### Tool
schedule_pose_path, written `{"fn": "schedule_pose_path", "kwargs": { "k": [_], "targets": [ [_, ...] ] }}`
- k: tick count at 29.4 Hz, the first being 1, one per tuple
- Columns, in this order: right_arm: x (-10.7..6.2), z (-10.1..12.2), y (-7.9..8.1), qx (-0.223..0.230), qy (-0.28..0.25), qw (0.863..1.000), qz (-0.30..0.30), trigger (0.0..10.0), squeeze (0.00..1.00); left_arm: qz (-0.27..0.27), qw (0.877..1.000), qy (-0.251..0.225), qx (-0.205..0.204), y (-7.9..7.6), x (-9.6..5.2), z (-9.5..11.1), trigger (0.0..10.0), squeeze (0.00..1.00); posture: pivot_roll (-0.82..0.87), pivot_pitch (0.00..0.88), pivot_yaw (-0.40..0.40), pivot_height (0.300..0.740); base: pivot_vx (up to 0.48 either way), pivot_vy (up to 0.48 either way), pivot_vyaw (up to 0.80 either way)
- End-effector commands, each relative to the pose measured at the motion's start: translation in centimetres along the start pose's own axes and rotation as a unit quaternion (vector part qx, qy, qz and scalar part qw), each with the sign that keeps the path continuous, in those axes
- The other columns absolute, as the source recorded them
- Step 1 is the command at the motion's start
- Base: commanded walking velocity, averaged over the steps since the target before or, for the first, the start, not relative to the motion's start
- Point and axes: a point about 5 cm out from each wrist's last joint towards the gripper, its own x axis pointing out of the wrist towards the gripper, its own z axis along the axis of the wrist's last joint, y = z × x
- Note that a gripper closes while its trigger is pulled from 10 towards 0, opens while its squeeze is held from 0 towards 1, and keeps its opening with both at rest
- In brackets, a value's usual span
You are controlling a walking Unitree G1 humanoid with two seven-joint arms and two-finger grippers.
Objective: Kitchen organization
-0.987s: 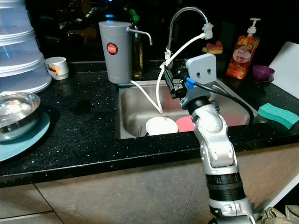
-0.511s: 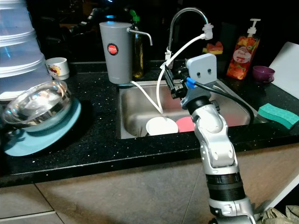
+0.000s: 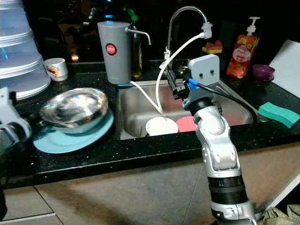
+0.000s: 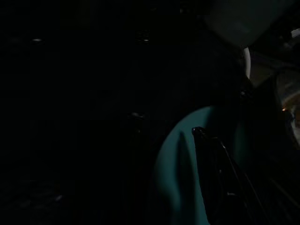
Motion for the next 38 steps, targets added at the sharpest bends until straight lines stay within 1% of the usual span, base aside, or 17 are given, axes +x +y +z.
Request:
{"fn": "schedule_pose_path", "kwargs": {
  "k": [1, 10, 18, 19, 20, 21, 22, 24, 25, 26, 27, 29, 31, 32, 33, 36, 38],
  "targets": [
    [-0.2, 0.3, -0.1, 0.000, -0.003, 1.000, -0.003, 10.0, 0.00, -0.015, 1.000, 0.011, -0.003, -1.2, 0.8, -0.6, 10.0, 0.00, 0.17, 0.105, -0.012, 0.740, 0.000, 0.000, 0.00],
    [-0.1, 0.3, 0.1, 0.003, -0.003, 1.000, -0.001, 10.0, 0.00, -0.037, 0.999, 0.004, -0.012, -2.4, 1.3, -0.5, 10.0, 0.00, 0.17, 0.106, -0.020, 0.740, 0.000, 0.000, 0.00],
    [0.0, 0.4, 0.3, 0.005, -0.005, 1.000, 0.010, 10.0, 0.00, -0.038, 0.999, -0.001, -0.011, -2.6, 1.4, -0.3, 10.0, 0.00, 0.17, 0.104, -0.025, 0.740, 0.000, 0.000, 0.00],
    [-0.1, 0.5, 0.6, 0.005, -0.006, 1.000, 0.022, 10.0, 0.00, -0.041, 0.999, -0.014, -0.003, -2.5, 1.2, 0.3, 10.0, 0.00, 0.16, 0.102, -0.021, 0.740, 0.000, 0.000, 0.00],
    [-0.2, 0.6, 1.3, 0.005, -0.006, 0.999, 0.047, 10.0, 0.00, -0.039, 0.996, -0.062, 0.054, -2.5, 0.6, 2.4, 10.0, 0.00, 0.15, 0.102, -0.015, 0.740, 0.000, 0.000, 0.00],
    [-0.3, 0.6, 1.6, 0.004, -0.006, 0.998, 0.058, 10.0, 0.00, -0.037, 0.991, -0.089, 0.092, -2.6, 0.2, 3.6, 10.0, 0.00, 0.15, 0.102, -0.015, 0.740, 0.000, 0.000, 0.00],
    [-0.7, 0.7, 2.2, 0.007, -0.004, 0.997, 0.078, 10.0, 0.00, -0.043, 0.976, -0.127, 0.171, -3.2, -0.8, 5.8, 10.0, 0.00, 0.15, 0.103, -0.013, 0.740, 0.000, 0.000, 0.00],
    [-1.1, 0.7, 2.7, 0.010, -0.003, 0.996, 0.092, 10.0, 0.00, -0.053, 0.962, -0.144, 0.225, -3.8, -1.7, 7.2, 10.0, 0.00, 0.15, 0.103, -0.013, 0.740, 0.000, 0.000, 0.00],
    [-1.1, 0.7, 2.7, 0.010, -0.003, 0.996, 0.092, 10.0, 0.00, -0.053, 0.962, -0.144, 0.225, -3.8, -1.7, 7.2, 10.0, 0.00, 0.15, 0.103, -0.013, 0.740, 0.000, 0.000, 0.00],
    [-1.8, 0.5, 3.5, 0.020, 0.004, 0.994, 0.103, 10.0, 0.00, -0.093, 0.932, -0.174, 0.305, -5.1, -3.7, 10.1, 10.0, 0.00, 0.15, 0.106, -0.015, 0.740, 0.000, 0.000, 0.00],
    [-1.8, 0.5, 3.5, 0.020, 0.004, 0.994, 0.103, 10.0, 0.00, -0.093, 0.932, -0.174, 0.305, -5.1, -3.7, 10.1, 10.0, 0.00, 0.15, 0.106, -0.015, 0.740, 0.000, 0.000, 0.00],
    [-2.2, 0.2, 4.2, 0.035, 0.011, 0.994, 0.105, 10.0, 0.00, -0.148, 0.901, -0.191, 0.360, -6.8, -5.6, 12.0, 10.0, 0.00, 0.16, 0.107, -0.020, 0.740, 0.000, 0.000, 0.00],
    [-2.3, -0.1, 4.9, 0.082, 0.018, 0.992, 0.096, 10.0, 0.00, -0.234, 0.880, -0.189, 0.368, -8.9, -6.8, 12.8, 10.0, 0.00, 0.18, 0.106, -0.028, 0.740, 0.000, 0.000, 0.00],
    [-2.3, -0.1, 4.9, 0.082, 0.018, 0.992, 0.096, 10.0, 0.00, -0.234, 0.880, -0.189, 0.368, -8.9, -6.8, 12.8, 10.0, 0.00, 0.18, 0.106, -0.028, 0.740, 0.000, 0.000, 0.00],
    [-2.3, -0.1, 5.5, 0.092, 0.019, 0.991, 0.100, 10.0, 0.00, -0.282, 0.868, -0.176, 0.368, -9.9, -7.1, 12.7, 10.0, 0.00, 0.18, 0.107, -0.032, 0.740, 0.000, 0.000, 0.00],
    [-2.2, 0.1, 6.4, 0.092, 0.016, 0.988, 0.122, 10.0, 0.00, -0.371, 0.841, -0.122, 0.375, -11.6, -6.7, 11.2, 10.0, 0.00, 0.19, 0.105, -0.032, 0.740, 0.000, 0.000, 0.00],
    [-2.0, 0.4, 6.6, 0.092, 0.010, 0.988, 0.127, 10.0, 0.00, -0.408, 0.832, -0.092, 0.364, -12.2, -6.1, 10.1, 10.0, 0.00, 0.19, 0.100, -0.025, 0.740, 0.000, 0.000, 0.00]
  ]
}}
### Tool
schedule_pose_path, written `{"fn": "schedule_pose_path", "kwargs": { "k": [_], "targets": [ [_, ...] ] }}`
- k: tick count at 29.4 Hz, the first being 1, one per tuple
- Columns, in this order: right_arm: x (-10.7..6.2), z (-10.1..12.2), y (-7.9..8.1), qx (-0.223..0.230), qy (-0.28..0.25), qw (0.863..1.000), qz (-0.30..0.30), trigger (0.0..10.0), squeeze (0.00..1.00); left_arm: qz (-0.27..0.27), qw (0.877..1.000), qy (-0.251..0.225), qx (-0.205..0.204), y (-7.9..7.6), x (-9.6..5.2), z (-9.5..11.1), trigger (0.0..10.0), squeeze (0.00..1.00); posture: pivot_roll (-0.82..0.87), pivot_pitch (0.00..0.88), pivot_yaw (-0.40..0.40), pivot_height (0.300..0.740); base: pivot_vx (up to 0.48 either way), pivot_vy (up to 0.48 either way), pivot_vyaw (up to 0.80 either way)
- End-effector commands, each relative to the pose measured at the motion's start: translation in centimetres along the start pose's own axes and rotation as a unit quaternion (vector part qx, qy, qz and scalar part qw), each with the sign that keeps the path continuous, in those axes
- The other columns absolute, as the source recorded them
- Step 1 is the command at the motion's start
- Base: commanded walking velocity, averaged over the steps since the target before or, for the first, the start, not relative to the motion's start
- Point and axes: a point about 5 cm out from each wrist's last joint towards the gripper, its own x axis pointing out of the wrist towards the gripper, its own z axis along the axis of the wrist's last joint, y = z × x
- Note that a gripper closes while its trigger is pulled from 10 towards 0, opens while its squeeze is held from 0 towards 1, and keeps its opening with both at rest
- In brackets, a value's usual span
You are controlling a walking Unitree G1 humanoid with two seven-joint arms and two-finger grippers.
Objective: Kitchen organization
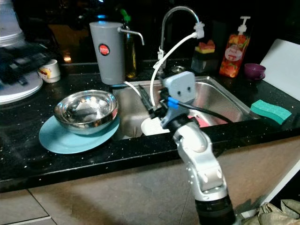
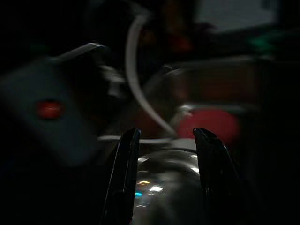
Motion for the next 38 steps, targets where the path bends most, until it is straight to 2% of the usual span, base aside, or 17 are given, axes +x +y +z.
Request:
{"fn": "schedule_pose_path", "kwargs": {
  "k": [1, 2, 3, 6, 10, 12, 15, 16, 17, 20, 22, 29, 33, 34, 35, 37, 38],
  "targets": [
    [0.2, 0.4, 0.3, 0.005, -0.008, 1.000, 0.010, 10.0, 0.00, -0.034, 0.999, 0.000, -0.013, -0.5, 0.6, -0.1, 10.0, 0.00, 0.19, 0.100, -0.025, 0.740, 0.000, 0.000, 0.00],
    [0.3, 0.7, 0.2, 0.007, -0.013, 1.000, 0.010, 10.0, 0.00, -0.058, 0.998, 0.005, -0.025, -1.0, 1.1, -0.6, 10.0, 0.00, 0.19, 0.100, -0.025, 0.740, 0.000, 0.000, 0.00],
    [0.6, 1.1, 0.2, 0.016, -0.023, 1.000, 0.008, 10.0, 0.00, -0.096, 0.995, 0.021, -0.032, -1.8, 1.8, -1.4, 10.0, 1.00, 0.18, 0.095, -0.019, 0.740, 0.000, 0.000, 0.00],
    [1.1, 2.1, 0.2, 0.034, -0.044, 0.998, 0.007, 10.0, 0.00, -0.183, 0.980, 0.053, -0.049, -3.3, 3.4, -3.0, 10.0, 1.00, 0.17, 0.090, -0.013, 0.740, 0.000, 0.000, 0.00],
    [1.4, 2.1, 0.3, 0.035, -0.045, 0.998, 0.013, 10.0, 0.00, -0.225, 0.970, 0.051, -0.082, -3.4, 4.8, -2.9, 10.0, 1.00, 0.17, 0.088, -0.006, 0.740, 0.000, 0.000, 0.00],
    [1.4, 2.0, 0.5, 0.031, -0.042, 0.998, 0.018, 10.0, 0.00, -0.253, 0.962, 0.083, -0.065, -3.5, 5.7, -3.4, 10.0, 1.00, 0.16, 0.090, 0.009, 0.740, 0.000, 0.000, 0.00],
    [1.5, 1.9, 0.6, 0.031, -0.041, 0.998, 0.019, 10.0, 0.00, -0.259, 0.960, 0.093, -0.058, -3.5, 5.8, -3.5, 10.0, 1.00, 0.16, 0.091, 0.013, 0.740, 0.000, 0.000, 0.00],
    [1.5, 1.8, 0.7, 0.031, -0.040, 0.999, 0.019, 10.0, 0.00, -0.280, 0.952, 0.121, -0.038, -3.5, 5.7, -3.8, 10.0, 1.00, 0.16, 0.092, 0.021, 0.740, 0.000, 0.000, 0.00],
    [1.4, 1.8, 0.8, 0.031, -0.040, 0.999, 0.017, 10.0, 0.00, -0.282, 0.948, 0.144, -0.016, -3.2, 5.5, -4.0, 10.0, 0.00, 0.16, 0.093, 0.029, 0.740, 0.000, 0.000, 0.00],
    [1.3, 1.6, 0.8, 0.033, -0.038, 0.999, 0.013, 10.0, 0.00, -0.283, 0.939, 0.191, 0.029, -2.7, 4.9, -4.6, 10.0, 0.00, 0.16, 0.093, 0.033, 0.740, 0.000, 0.000, 0.00],
    [1.2, 1.4, 0.9, 0.035, -0.034, 0.999, 0.010, 10.0, 0.00, -0.277, 0.928, 0.240, 0.071, -2.1, 3.9, -5.3, 10.0, 0.00, 0.16, 0.092, 0.033, 0.740, 0.000, 0.000, 0.00],
    [1.0, 1.1, 1.0, 0.039, -0.028, 0.999, 0.010, 10.0, 0.00, -0.283, 0.915, 0.274, 0.083, -1.4, 2.1, -5.9, 10.0, 0.00, 0.18, 0.092, 0.013, 0.740, 0.000, 0.000, 0.00],
    [1.1, 0.9, 1.0, 0.044, -0.027, 0.999, 0.011, 10.0, 0.00, -0.297, 0.907, 0.291, 0.065, -2.0, 0.9, -7.3, 10.0, 0.00, 0.19, 0.093, -0.002, 0.740, 0.000, 0.000, 0.00],
    [1.3, 0.8, 1.0, 0.046, -0.026, 0.999, 0.014, 10.0, 0.00, -0.305, 0.902, 0.298, 0.072, -2.7, 0.6, -8.6, 3.9, 0.00, 0.19, 0.093, -0.016, 0.740, 0.000, 0.000, 0.00],
    [1.3, 0.8, 1.0, 0.046, -0.026, 0.999, 0.014, 10.0, 0.00, -0.305, 0.902, 0.298, 0.072, -2.7, 0.6, -8.6, 3.9, 0.00, 0.19, 0.093, -0.016, 0.740, 0.000, 0.000, 0.00],
    [1.4, 0.8, 1.0, 0.046, -0.025, 0.998, 0.016, 10.0, 0.00, -0.298, 0.903, 0.298, 0.083, -3.0, 0.6, -9.4, 0.0, 0.00, 0.19, 0.095, -0.024, 0.740, 0.000, 0.000, 0.00],
    [1.5, 0.8, 1.0, 0.047, -0.025, 0.998, 0.017, 10.0, 0.00, -0.293, 0.905, 0.298, 0.083, -3.1, 0.7, -9.6, 0.7, 0.00, 0.19, 0.095, -0.026, 0.740, 0.000, 0.000, 0.00]
  ]
}}
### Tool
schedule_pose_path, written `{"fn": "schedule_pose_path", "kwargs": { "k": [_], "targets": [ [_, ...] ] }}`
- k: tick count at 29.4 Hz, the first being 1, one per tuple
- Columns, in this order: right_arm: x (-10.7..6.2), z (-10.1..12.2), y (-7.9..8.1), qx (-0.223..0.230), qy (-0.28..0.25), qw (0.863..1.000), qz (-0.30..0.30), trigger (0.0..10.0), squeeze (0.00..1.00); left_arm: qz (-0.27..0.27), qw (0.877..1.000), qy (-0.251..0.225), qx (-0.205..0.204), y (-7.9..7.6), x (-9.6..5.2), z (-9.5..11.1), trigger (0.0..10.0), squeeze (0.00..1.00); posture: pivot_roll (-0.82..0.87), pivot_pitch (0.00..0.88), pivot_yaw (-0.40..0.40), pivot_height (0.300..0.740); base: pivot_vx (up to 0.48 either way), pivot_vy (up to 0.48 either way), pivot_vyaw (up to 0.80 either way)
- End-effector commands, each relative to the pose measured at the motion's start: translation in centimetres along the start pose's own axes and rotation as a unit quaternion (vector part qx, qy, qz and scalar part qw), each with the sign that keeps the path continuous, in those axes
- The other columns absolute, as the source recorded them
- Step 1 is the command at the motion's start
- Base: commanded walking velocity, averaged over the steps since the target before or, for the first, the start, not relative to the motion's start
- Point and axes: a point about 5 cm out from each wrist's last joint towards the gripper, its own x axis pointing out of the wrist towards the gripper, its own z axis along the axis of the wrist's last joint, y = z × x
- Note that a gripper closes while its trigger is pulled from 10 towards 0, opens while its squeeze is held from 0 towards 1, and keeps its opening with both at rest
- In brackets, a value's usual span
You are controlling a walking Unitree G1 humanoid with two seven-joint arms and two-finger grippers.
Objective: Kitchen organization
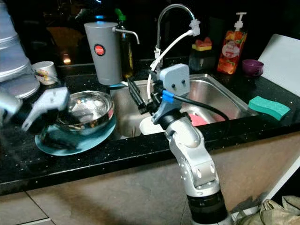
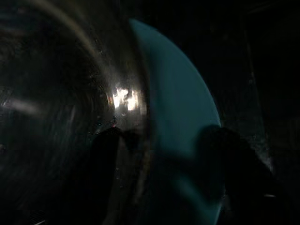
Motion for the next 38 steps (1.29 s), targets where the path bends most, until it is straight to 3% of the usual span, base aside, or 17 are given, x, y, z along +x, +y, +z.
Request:
{"fn": "schedule_pose_path", "kwargs": {
  "k": [1, 7, 8, 12, 14, 15, 16, 17, 21, 23, 25, 28, 29, 30, 32, 33, 38],
  "targets": [
    [0.3, 0.3, 0.2, 0.003, -0.009, 1.000, 0.010, 10.0, 0.00, 0.004, 1.000, 0.009, 0.009, -0.2, 0.4, -0.3, 0.0, 0.00, 0.18, 0.094, -0.033, 0.740, 0.000, 0.000, 0.00],
    [0.3, 0.3, 0.0, 0.001, -0.007, 1.000, 0.008, 10.0, 0.00, 0.083, 0.996, -0.030, 0.019, 0.7, 0.6, 0.3, 0.0, 0.00, 0.17, 0.085, -0.038, 0.740, 0.000, 0.000, 0.00],
    [0.2, 0.2, -0.2, -0.001, -0.006, 1.000, 0.004, 10.0, 0.00, 0.121, 0.991, -0.045, 0.028, 1.2, 0.6, 0.7, 0.0, 0.00, 0.17, 0.085, -0.038, 0.740, 0.000, 0.000, 0.00],
    [0.1, 0.2, -0.3, 0.000, -0.005, 1.000, -0.004, 10.0, 0.00, 0.175, 0.981, -0.063, 0.052, 1.7, 0.6, 1.3, 0.0, 0.00, 0.16, 0.082, -0.038, 0.740, 0.000, 0.000, 0.00],
    [0.2, 0.2, -0.3, 0.002, -0.007, 1.000, -0.006, 10.0, 0.00, 0.202, 0.974, -0.070, 0.081, 1.8, 0.6, 1.7, 0.0, 0.00, 0.16, 0.078, -0.033, 0.740, 0.000, 0.000, 0.00],
    [0.1, 0.1, -0.2, 0.003, -0.005, 1.000, -0.008, 10.0, 0.00, 0.215, 0.968, -0.051, 0.119, 1.4, 1.0, 1.9, 0.0, 0.00, 0.16, 0.074, -0.032, 0.740, 0.000, 0.000, 0.00],
    [0.1, 0.1, -0.2, 0.003, -0.005, 1.000, -0.008, 10.0, 0.00, 0.215, 0.968, -0.051, 0.119, 1.4, 1.0, 1.9, 0.0, 0.00, 0.16, 0.074, -0.032, 0.740, 0.000, 0.000, 0.00],
    [0.1, 0.0, -0.2, 0.004, -0.005, 1.000, -0.009, 10.0, 0.00, 0.216, 0.965, -0.048, 0.137, 1.0, 1.1, 2.2, 10.0, 0.00, 0.15, 0.073, -0.032, 0.740, 0.000, 0.000, 0.00],
    [0.1, -0.1, -0.2, 0.006, -0.003, 1.000, -0.011, 10.0, 0.00, 0.222, 0.959, -0.044, 0.168, 0.5, 1.3, 2.6, 10.0, 0.00, 0.15, 0.070, -0.031, 0.740, 0.000, 0.000, 0.00],
    [0.0, -0.4, -0.2, 0.009, 0.004, 1.000, -0.014, 10.0, 0.00, 0.256, 0.938, -0.048, 0.231, 0.1, 1.5, 3.9, 10.0, 0.00, 0.15, 0.059, -0.026, 0.740, 0.000, 0.000, 0.00],
    [0.0, -0.4, -0.2, 0.010, 0.005, 1.000, -0.014, 10.0, 0.00, 0.261, 0.934, -0.051, 0.237, 0.1, 1.5, 4.2, 10.0, 0.00, 0.14, 0.057, -0.026, 0.740, 0.000, 0.000, 0.00],
    [-0.2, -0.5, -0.7, 0.012, 0.013, 1.000, -0.021, 10.0, 0.00, 0.298, 0.898, -0.070, 0.317, -0.3, 2.6, 6.4, 10.0, 0.00, 0.15, 0.063, -0.049, 0.740, 0.000, 0.000, 0.00],
    [-0.2, -0.5, -0.7, 0.012, 0.013, 1.000, -0.021, 10.0, 0.00, 0.298, 0.898, -0.070, 0.317, -0.3, 2.6, 6.4, 10.0, 0.00, 0.15, 0.063, -0.049, 0.740, 0.000, 0.000, 0.00],
    [-0.1, -0.6, -0.9, 0.016, 0.016, 0.999, -0.025, 10.0, 0.00, 0.306, 0.889, -0.079, 0.332, -0.4, 3.0, 7.0, 10.0, 0.00, 0.15, 0.064, -0.049, 0.740, 0.000, 0.000, 0.00],
    [0.0, -1.0, -0.9, 0.027, 0.030, 0.999, -0.027, 10.0, 0.00, 0.294, 0.886, -0.083, 0.348, -1.1, 3.9, 7.3, 10.0, 0.00, 0.13, 0.071, -0.039, 0.740, 0.000, 0.000, 0.00],
    [0.1, -1.2, -0.9, 0.029, 0.038, 0.999, -0.026, 10.0, 0.00, 0.273, 0.893, -0.078, 0.350, -1.8, 4.3, 7.0, 10.0, 0.00, 0.14, 0.079, -0.033, 0.740, 0.000, 0.000, 0.00],
    [0.1, -1.4, -0.7, 0.042, 0.037, 0.998, -0.030, 10.0, 0.00, 0.280, 0.903, -0.078, 0.316, -1.8, 3.7, 6.8, 10.0, 0.00, 0.18, 0.078, -0.051, 0.740, 0.000, 0.000, 0.00]
  ]
}}
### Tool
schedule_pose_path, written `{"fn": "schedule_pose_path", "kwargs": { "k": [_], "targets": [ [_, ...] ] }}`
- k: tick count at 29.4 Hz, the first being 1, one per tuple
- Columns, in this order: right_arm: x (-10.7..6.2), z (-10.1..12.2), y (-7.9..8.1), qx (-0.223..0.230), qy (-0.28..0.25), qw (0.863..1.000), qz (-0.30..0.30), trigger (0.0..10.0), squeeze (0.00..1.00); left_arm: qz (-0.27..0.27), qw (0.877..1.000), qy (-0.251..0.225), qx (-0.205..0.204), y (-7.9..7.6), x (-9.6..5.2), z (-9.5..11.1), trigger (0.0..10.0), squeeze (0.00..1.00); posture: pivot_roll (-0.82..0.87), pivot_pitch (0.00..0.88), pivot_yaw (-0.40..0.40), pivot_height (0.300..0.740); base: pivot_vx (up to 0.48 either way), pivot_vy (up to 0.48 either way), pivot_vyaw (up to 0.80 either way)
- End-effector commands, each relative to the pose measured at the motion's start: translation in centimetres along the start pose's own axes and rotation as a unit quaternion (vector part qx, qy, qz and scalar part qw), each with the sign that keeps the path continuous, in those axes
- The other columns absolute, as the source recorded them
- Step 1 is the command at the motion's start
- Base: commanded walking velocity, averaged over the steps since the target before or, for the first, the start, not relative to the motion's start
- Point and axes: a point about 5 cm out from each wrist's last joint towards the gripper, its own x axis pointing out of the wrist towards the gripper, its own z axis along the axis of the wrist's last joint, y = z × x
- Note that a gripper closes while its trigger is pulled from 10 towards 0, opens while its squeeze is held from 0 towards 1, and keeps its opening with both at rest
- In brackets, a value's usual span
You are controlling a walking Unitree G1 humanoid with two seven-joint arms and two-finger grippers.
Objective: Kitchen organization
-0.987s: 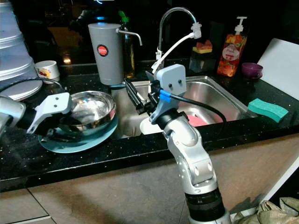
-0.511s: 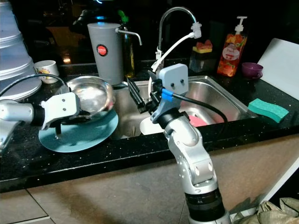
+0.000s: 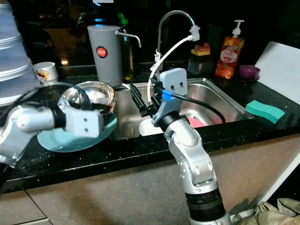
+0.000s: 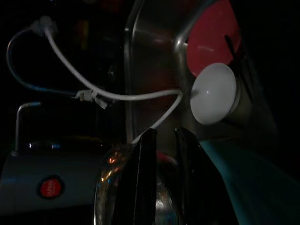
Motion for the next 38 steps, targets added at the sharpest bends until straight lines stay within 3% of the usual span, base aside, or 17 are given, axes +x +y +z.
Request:
{"fn": "schedule_pose_path", "kwargs": {
  "k": [1, 3, 5, 7, 9, 10, 13, 14, 15, 18, 19, 22, 28, 29, 35, 38],
  "targets": [
    [0.1, -0.3, 0.1, 0.012, 0.004, 1.000, -0.001, 10.0, 0.00, 0.006, 1.000, 0.011, -0.018, 0.4, -0.7, -0.2, 10.0, 0.00, 0.19, 0.073, -0.059, 0.740, 0.000, 0.000, 0.00],
    [0.2, -0.3, 0.3, 0.017, 0.001, 1.000, -0.001, 10.0, 0.00, 0.019, 0.999, 0.014, -0.035, 0.7, -1.1, -0.2, 10.0, 0.00, 0.20, 0.072, -0.082, 0.740, 0.000, 0.000, 0.00],
    [0.3, 0.1, 0.2, 0.022, -0.005, 1.000, 0.005, 10.0, 0.00, 0.046, 0.993, 0.009, -0.110, 1.5, -2.4, 0.3, 10.0, 0.00, 0.19, 0.076, -0.079, 0.740, 0.000, 0.000, 0.00],
    [0.4, 0.5, 0.0, 0.023, -0.010, 1.000, 0.010, 10.0, 0.00, 0.057, 0.987, -0.001, -0.153, 2.0, -3.4, 0.7, 10.0, 0.00, 0.19, 0.085, -0.086, 0.740, 0.000, 0.000, 0.00],
    [0.4, 0.7, -0.1, 0.023, -0.013, 1.000, 0.010, 10.0, 0.00, 0.057, 0.985, -0.003, -0.160, 2.4, -4.1, 0.7, 10.0, 0.06, 0.19, 0.090, -0.087, 0.740, 0.000, 0.000, 0.00],
    [0.5, 0.9, -0.2, 0.028, -0.014, 0.999, 0.005, 10.0, 0.00, 0.057, 0.985, 0.000, -0.161, 3.0, -4.9, 0.7, 10.0, 0.39, 0.20, 0.101, -0.107, 0.740, 0.000, 0.000, 0.00],
    [0.5, 1.1, -0.5, 0.032, -0.016, 0.999, 0.001, 10.0, 0.00, 0.056, 0.985, -0.002, -0.163, 3.5, -5.5, 0.8, 10.0, 0.45, 0.19, 0.107, -0.110, 0.740, 0.000, 0.000, 0.00],
    [0.2, 1.3, -0.8, 0.035, -0.018, 0.999, -0.001, 10.0, 0.00, 0.056, 0.984, -0.009, -0.167, 3.9, -5.8, 1.1, 10.0, 1.00, 0.19, 0.095, -0.103, 0.740, 0.000, 0.000, 0.00],
    [0.0, 1.6, -1.3, 0.023, -0.019, 1.000, -0.009, 10.0, 0.00, 0.065, 0.984, -0.005, -0.165, 4.6, -6.3, 0.9, 10.0, 1.00, 0.20, 0.067, -0.064, 0.740, 0.000, 0.000, 0.00],
    [-0.7, 1.9, -2.1, 0.005, -0.025, 1.000, -0.018, 10.0, 0.00, 0.074, 0.984, -0.003, -0.165, 5.1, -6.7, 0.9, 10.0, 1.00, 0.17, 0.085, -0.056, 0.740, 0.000, 0.000, 0.00],
    [-0.7, 2.0, -2.6, -0.002, -0.028, 0.999, -0.045, 10.0, 0.00, 0.080, 0.982, 0.006, -0.172, 5.6, -6.9, 0.6, 10.0, 1.00, 0.19, 0.067, -0.044, 0.740, 0.000, 0.000, 0.00],
    [-1.2, 2.7, -3.1, 0.014, -0.053, 0.995, -0.078, 10.0, 0.00, 0.079, 0.978, -0.005, -0.195, 6.6, -7.1, 0.9, 10.0, 1.00, 0.20, 0.062, -0.024, 0.740, 0.000, 0.000, 0.00],
    [-0.8, 2.3, -2.7, 0.012, -0.056, 0.995, -0.087, 10.0, 0.00, 0.077, 0.977, -0.006, -0.198, 7.2, -7.5, 0.8, 10.0, 0.99, 0.17, 0.045, -0.009, 0.740, 0.000, 0.000, 0.00],
    [-0.7, 2.5, -2.5, 0.008, -0.057, 0.995, -0.086, 10.0, 0.00, 0.071, 0.977, -0.004, -0.203, 7.2, -7.6, 0.6, 10.0, 0.00, 0.16, 0.041, -0.017, 0.740, 0.000, 0.000, 0.00],
    [-1.1, 2.7, -2.9, -0.009, -0.044, 0.996, -0.081, 10.0, 0.00, 0.044, 0.974, -0.007, -0.220, 6.7, -7.5, 0.3, 10.0, 0.00, 0.13, 0.044, -0.014, 0.740, 0.000, 0.000, 0.00],
    [-1.4, 2.9, -3.6, -0.017, -0.041, 0.994, -0.097, 10.0, 0.00, 0.030, 0.963, -0.010, -0.266, 6.3, -7.5, -0.5, 10.0, 0.00, 0.12, 0.063, -0.026, 0.740, 0.000, 0.000, 0.00]
  ]
}}
